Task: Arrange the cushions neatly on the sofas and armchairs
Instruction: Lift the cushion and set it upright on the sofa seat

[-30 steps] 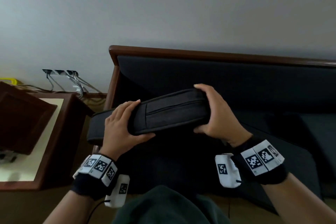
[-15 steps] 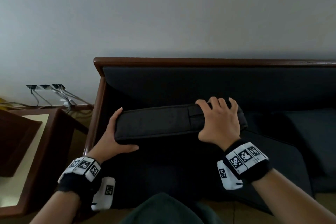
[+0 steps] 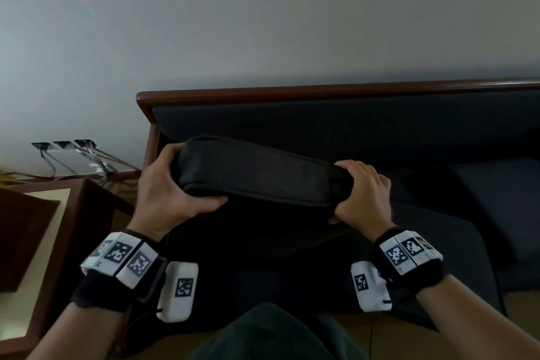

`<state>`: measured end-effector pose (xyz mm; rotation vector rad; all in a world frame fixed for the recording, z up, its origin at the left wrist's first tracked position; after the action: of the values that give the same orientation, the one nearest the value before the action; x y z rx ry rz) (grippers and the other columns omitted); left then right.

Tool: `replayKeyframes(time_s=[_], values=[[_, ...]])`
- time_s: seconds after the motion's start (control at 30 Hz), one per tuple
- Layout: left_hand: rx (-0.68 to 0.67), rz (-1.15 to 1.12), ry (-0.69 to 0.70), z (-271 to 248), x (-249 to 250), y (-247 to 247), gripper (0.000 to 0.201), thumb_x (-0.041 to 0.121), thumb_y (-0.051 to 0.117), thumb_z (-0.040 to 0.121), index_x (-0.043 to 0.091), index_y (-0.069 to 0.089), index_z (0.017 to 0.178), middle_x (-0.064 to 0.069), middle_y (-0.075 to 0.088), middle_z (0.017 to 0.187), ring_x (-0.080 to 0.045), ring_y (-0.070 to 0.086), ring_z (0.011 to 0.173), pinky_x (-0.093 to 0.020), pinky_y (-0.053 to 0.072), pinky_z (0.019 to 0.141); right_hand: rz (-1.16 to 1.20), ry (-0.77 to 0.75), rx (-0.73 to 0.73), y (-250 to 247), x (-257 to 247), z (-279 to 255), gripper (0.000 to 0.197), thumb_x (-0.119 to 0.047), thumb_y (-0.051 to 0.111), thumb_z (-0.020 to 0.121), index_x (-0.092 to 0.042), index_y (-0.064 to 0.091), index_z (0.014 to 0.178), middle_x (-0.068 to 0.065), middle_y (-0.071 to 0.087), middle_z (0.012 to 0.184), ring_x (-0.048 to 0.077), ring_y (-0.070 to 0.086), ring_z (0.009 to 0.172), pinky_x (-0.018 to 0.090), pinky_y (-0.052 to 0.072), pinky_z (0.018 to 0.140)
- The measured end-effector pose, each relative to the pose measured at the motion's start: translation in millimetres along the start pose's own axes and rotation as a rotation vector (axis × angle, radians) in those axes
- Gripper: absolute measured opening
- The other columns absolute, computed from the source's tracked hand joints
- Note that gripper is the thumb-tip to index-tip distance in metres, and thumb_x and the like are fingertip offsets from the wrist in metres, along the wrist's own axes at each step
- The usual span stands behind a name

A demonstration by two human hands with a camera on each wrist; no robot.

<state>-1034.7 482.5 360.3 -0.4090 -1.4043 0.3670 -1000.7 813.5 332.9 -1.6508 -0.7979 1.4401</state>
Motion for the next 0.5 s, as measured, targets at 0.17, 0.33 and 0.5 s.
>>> replayKeyframes(time_s=[0.17, 0.33, 0.5], values=[[-0.137, -0.012, 0.038, 4, -8, 24, 0.097, 0.067, 0.085, 0.043, 0.036, 0.046, 0.126, 0.007, 0.055, 0.127, -0.016, 0.054, 0.123, -0.046, 0.045, 0.105, -0.055, -0.083, -0.307, 31, -30, 13, 0.103, -0.025, 0.084, 0.055, -0.023, 0.03, 0.143, 0.003, 0.043, 0.136, 0.028, 0.038, 0.129, 0.049, 0.027, 0.112], [-0.177, 0.077, 0.025, 1, -12, 66, 0.115, 0.073, 0.073, 0.043, 0.03, 0.033, 0.142, 0.033, 0.035, 0.126, 0.007, 0.032, 0.118, -0.034, 0.024, 0.104, 0.077, -0.166, -0.193, 36, -41, 20, 0.124, -0.028, 0.092, 0.04, -0.022, 0.03, 0.147, 0.001, 0.043, 0.141, 0.025, 0.04, 0.132, 0.047, 0.03, 0.112], [-0.364, 0.227, 0.035, -3, -51, 67, 0.115, 0.078, 0.071, 0.041, 0.046, 0.022, 0.14, 0.02, 0.037, 0.137, -0.011, 0.039, 0.131, -0.039, 0.027, 0.104, 0.288, -0.123, -0.101, 29, -8, 11, 0.12, -0.04, 0.081, 0.023, -0.021, 0.046, 0.136, -0.008, 0.05, 0.124, 0.023, 0.05, 0.121, 0.053, 0.04, 0.103]])
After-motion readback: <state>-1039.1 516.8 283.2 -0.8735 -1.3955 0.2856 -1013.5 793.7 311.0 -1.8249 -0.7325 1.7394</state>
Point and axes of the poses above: each hand's wrist, its own z-axis towards the middle knuckle, its own y-axis out of the palm, x = y × z, the point moved 2 cm from there along z, towards the middle knuckle
